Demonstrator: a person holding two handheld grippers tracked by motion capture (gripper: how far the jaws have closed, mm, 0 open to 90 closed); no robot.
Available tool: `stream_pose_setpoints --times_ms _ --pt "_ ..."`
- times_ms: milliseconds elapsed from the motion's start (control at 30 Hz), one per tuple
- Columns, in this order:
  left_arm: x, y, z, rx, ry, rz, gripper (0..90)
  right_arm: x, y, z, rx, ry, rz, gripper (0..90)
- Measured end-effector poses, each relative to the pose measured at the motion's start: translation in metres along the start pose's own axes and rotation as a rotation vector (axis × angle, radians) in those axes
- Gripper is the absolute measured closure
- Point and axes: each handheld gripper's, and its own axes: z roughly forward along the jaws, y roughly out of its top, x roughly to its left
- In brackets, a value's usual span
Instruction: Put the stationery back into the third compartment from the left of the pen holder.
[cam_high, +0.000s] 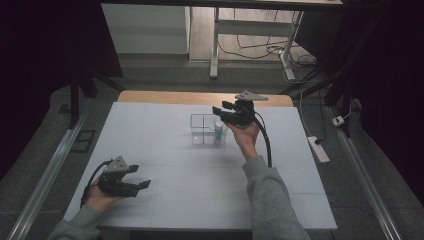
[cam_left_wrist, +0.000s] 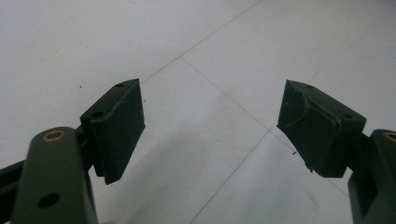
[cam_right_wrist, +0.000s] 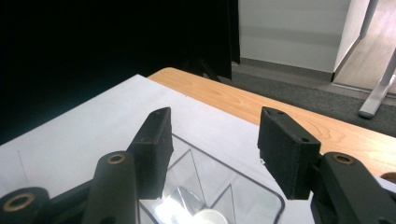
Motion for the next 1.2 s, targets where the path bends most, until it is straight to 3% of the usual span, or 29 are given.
stream_pose_setpoints --times_ms 333,767,1200 --pt "0.000 0.000 0.000 -0.002 0.004 -0.002 22.3 0.002 -0.010 -0.014 0.039 0.006 -0.051 42.0" --pt "0.000 0.000 0.000 -0.004 0.013 -0.006 22.2 0.005 -0.024 -0.047 0.073 0.008 -0.073 40.3" --pt "0.002 0.001 0.001 -0.006 0.030 -0.015 22.3 0.014 -0.051 -0.083 0.126 0.021 -0.107 37.2"
